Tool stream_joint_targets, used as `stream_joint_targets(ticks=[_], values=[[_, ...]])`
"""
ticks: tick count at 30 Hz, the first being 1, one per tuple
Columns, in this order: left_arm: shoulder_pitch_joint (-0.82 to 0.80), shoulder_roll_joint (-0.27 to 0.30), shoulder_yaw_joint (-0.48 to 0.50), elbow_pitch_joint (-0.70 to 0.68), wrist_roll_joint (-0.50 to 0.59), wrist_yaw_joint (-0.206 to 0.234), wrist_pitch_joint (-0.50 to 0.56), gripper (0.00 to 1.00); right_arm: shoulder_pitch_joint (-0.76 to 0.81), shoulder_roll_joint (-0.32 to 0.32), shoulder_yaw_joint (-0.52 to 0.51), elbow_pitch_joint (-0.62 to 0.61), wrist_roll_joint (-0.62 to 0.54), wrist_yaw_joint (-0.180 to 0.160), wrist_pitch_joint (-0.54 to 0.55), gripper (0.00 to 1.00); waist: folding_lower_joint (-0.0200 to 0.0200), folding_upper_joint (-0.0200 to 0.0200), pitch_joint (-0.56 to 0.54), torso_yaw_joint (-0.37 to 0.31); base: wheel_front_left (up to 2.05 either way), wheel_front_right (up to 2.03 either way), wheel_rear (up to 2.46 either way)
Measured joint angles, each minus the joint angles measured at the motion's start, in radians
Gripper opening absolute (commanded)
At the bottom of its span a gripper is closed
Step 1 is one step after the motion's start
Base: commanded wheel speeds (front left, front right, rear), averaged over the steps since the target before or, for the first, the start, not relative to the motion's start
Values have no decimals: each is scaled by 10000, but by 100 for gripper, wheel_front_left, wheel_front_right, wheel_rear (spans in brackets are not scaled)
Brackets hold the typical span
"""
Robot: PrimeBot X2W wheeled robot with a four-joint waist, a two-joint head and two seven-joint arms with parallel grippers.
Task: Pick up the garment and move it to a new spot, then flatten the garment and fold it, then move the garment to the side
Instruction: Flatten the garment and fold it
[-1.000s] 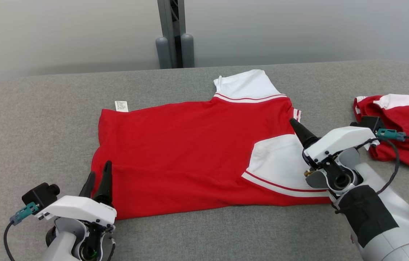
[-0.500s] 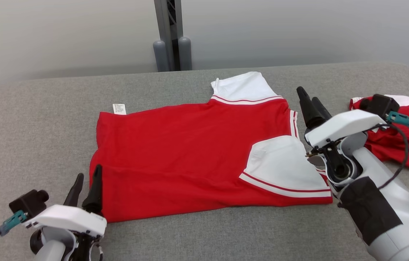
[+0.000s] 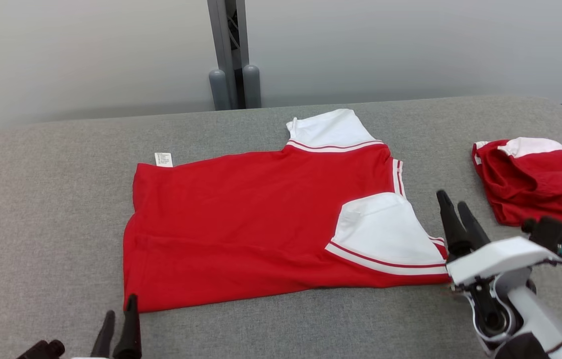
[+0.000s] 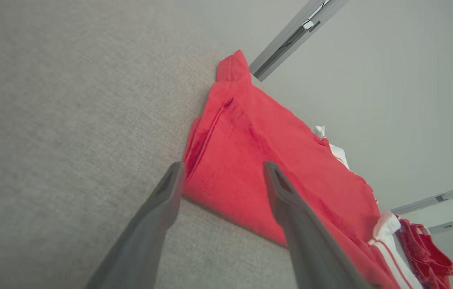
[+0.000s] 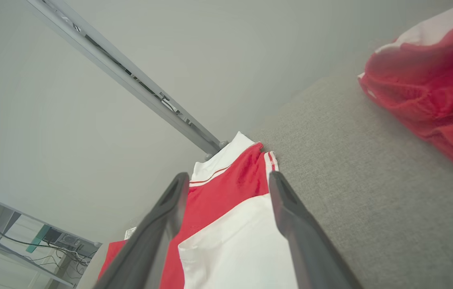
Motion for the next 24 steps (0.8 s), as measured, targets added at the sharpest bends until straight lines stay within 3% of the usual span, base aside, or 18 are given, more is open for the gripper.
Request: stream_joint_targets(ticks=[8, 17, 18, 19, 20, 22, 23, 24], values=[[373, -405, 21, -418, -846, 186, 849, 100, 1470, 247, -706, -926, -543, 0, 12, 100, 0, 0, -44, -184, 0, 0, 0], [-233, -608, 552, 616, -1804, 155, 1183, 100, 2049, 683, -1588, -1762, -1396, 0, 773, 100, 0, 0, 148, -556, 0, 0, 0], [-320, -612, 600, 742, -1825, 113, 1172, 96, 2110, 725, -1684, -1824, -1480, 0, 872, 100, 0, 0, 164, -582, 0, 0, 0], [-398, -602, 623, 836, -1827, 27, 1126, 69, 2176, 769, -1764, -1866, -1559, 0, 972, 100, 0, 1, 179, -605, 0, 0, 0], [-478, -594, 640, 932, -1843, -88, 1114, 36, 2246, 825, -1864, -1900, -1630, 0, 1064, 100, 0, 0, 193, -626, 0, 0, 0], [-586, -593, 662, 1095, -1875, -242, 984, 6, 2385, 922, -2067, -1942, -1824, 0, 1231, 100, 0, 0, 218, -650, 0, 0, 0], [-648, -602, 685, 1160, -1893, -307, 909, 0, 2453, 941, -2173, -1950, -1937, 0, 1281, 100, 0, 1, 226, -650, 0, 0, 0], [-719, -608, 700, 1225, -1914, -387, 838, 0, 2512, 976, -2290, -1956, -2021, 0, 1346, 100, 0, 0, 231, -644, 0, 0, 0]])
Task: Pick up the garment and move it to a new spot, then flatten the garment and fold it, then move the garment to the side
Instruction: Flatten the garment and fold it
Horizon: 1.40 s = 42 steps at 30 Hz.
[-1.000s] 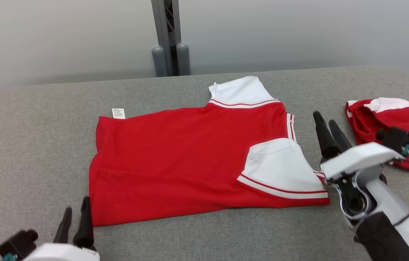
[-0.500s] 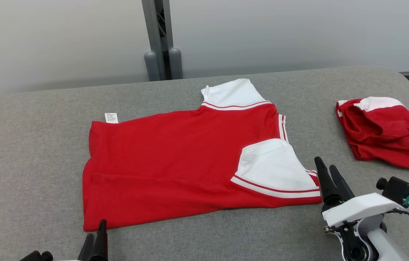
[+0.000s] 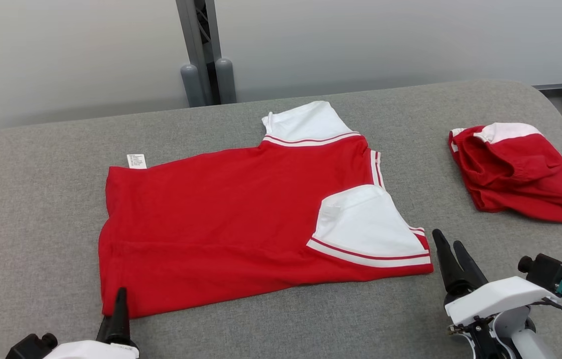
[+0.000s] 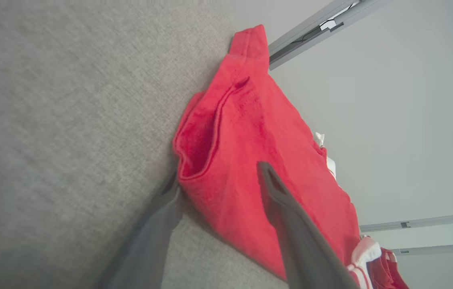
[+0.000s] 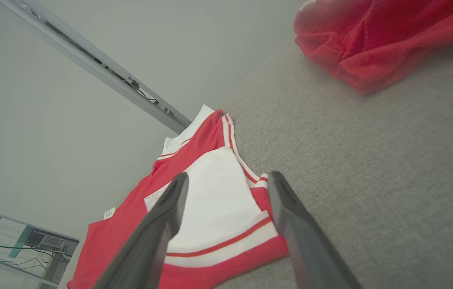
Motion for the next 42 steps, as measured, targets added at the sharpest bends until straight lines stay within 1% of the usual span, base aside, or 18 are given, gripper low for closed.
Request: stream_joint_targets(ticks=[7, 14, 20, 24, 25, 26, 27, 29, 30, 31, 32, 37, 42], values=[[-313, -31, 4, 341, 10, -303, -380, 0, 278, 255, -623, 38, -414, 0, 428, 100, 0, 0, 2, 92, 0, 0, 0], [-354, -79, -94, 100, 84, -470, -600, 0, 437, 401, -1016, 523, -694, 0, 658, 100, 0, 0, 30, 321, 0, 0, 0], [-338, -90, -219, -111, 94, -491, -602, 0, 212, 456, -947, 1277, -711, 0, 742, 100, 0, 0, 94, 533, 0, 0, 0], [-339, -102, -303, -123, 107, -491, -585, 0, -249, 454, -508, 1845, -631, 2, 790, 98, 1, 0, 148, 637, 0, 0, 0], [-342, -104, -316, -119, 109, -489, -581, 0, -376, 449, -362, 1990, -617, 2, 788, 87, 1, 0, 160, 662, 0, 0, 0], [-349, -104, -328, -117, 121, -491, -571, 0, -499, 447, -199, 2136, -596, 2, 786, 73, 1, 0, 174, 685, 0, 0, 0], [-356, -105, -334, -109, 121, -491, -571, 0, -608, 447, -42, 2259, -566, 2, 769, 49, 0, 0, 183, 706, 0, 0, 0], [-375, -113, -357, -86, 140, -491, -571, 0, -797, 447, 224, 2454, -533, 0, 594, 41, 0, 0, 193, 753, 0, 0, 0], [-387, -115, -362, -77, 148, -491, -571, 0, -892, 453, 341, 2514, -445, 0, 545, 33, 1, 0, 192, 771, 0, 0, 0], [-390, -115, -364, -77, 150, -489, -573, 0, -975, 456, 462, 2545, -337, 0, 472, 15, 1, 0, 188, 784, 0, 0, 0], [-390, -113, -362, -75, 155, -489, -575, 0, -1049, 460, 587, 2546, -221, 0, 403, 0, 0, 0, 179, 796, 0, 0, 0], [-375, -102, -362, -198, 192, -491, -635, 0, -1128, 449, 871, 2278, 274, 0, 257, 0, 1, 0, 116, 846, 0, 0, 0], [46, -100, -376, -692, 205, -499, -698, 0, -750, -13, 915, 1676, 660, 0, 291, 0, 0, 0, 50, 851, 0, 0, 0]])
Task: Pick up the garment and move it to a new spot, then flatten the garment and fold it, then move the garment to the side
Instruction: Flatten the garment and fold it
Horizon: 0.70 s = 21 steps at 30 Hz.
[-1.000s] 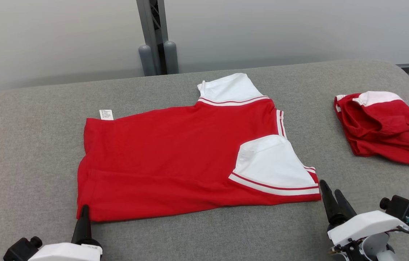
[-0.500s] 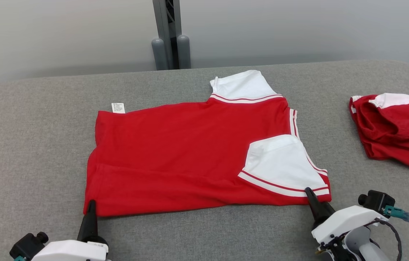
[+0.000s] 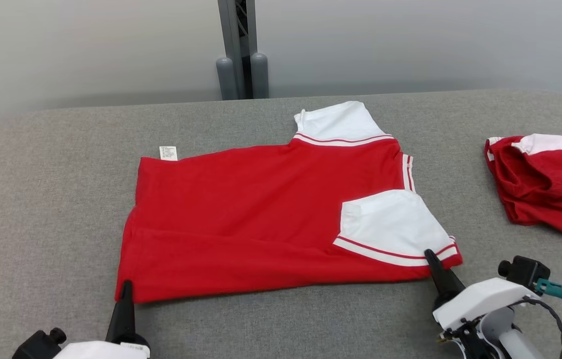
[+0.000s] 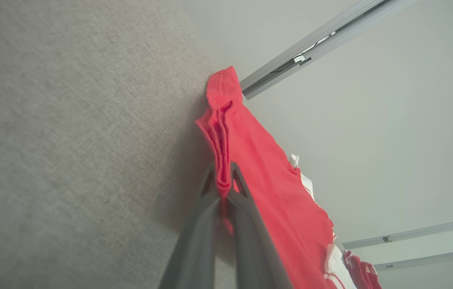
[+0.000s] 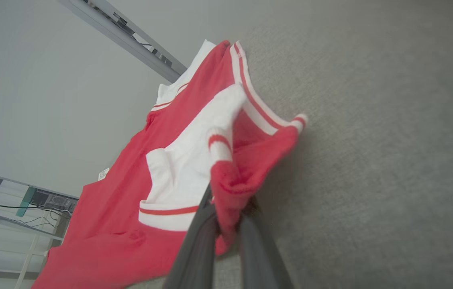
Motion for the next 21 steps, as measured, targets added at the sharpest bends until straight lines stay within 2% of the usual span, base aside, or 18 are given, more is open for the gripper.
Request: stream_joint_targets(ticks=[10, 21], values=[[1591, -2, -318, -1195, 128, 125, 81, 0, 1458, -792, -424, -1202, 71, 2, 577, 0, 0, 0, -37, -21, 0, 0, 0], [2531, -63, -420, -1430, 86, 441, 111, 0, 2489, -504, -1256, -1847, -347, 2, 1365, 0, 0, 0, -75, -23, 0, 0, 0]])
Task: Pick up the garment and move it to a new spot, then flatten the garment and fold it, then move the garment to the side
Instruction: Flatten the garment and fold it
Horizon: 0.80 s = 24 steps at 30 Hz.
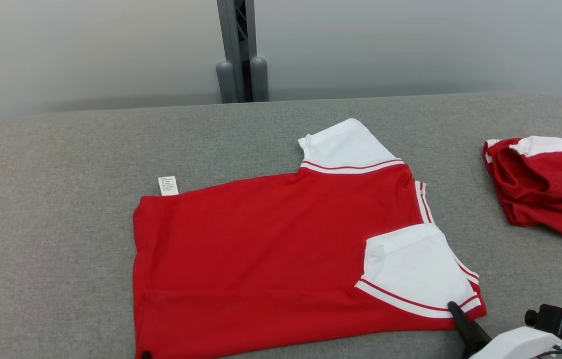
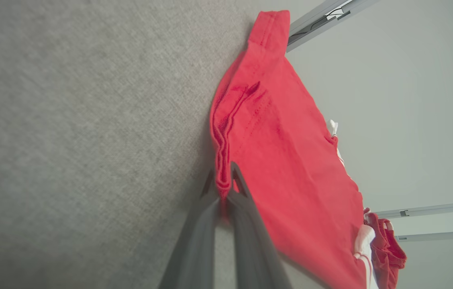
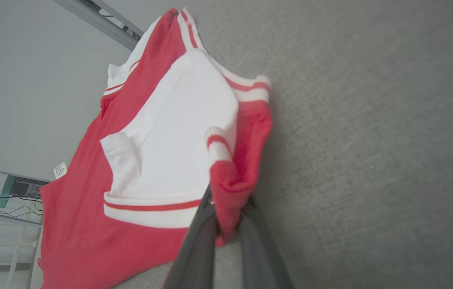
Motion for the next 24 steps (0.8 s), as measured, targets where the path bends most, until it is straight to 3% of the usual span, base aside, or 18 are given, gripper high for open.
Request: stream_joint_targets(ticks=[10, 11, 13, 14, 15, 24], values=[[-128, -48, -146, 690, 134, 2, -31, 0, -7, 472, -428, 330, -729, 0, 399, 0, 0, 0, -277, 65, 0, 0, 0], [-128, -52, -142, 744, 132, -2, -44, 15, -9, 499, -449, 378, -805, 0, 399, 23, 0, 0, -311, 58, 0, 0, 0], [-129, -50, -119, 798, 134, -4, -84, 61, -7, 556, -533, 485, -917, 0, 397, 68, 0, 0, -362, 37, 0, 0, 0], [-129, -40, -100, 811, 136, -4, -92, 96, -3, 564, -581, 525, -980, 4, 397, 100, 0, 0, -387, 24, 0, 0, 0], [-128, -17, -73, 813, 165, -6, -111, 100, -2, 573, -640, 541, -1026, 4, 393, 100, 0, 0, -410, 10, 0, 0, 0], [176, 500, 205, 174, 612, 224, -268, 100, 266, 464, -1377, 293, -1323, 0, 355, 100, 0, 0, -580, -139, 0, 0, 0]])
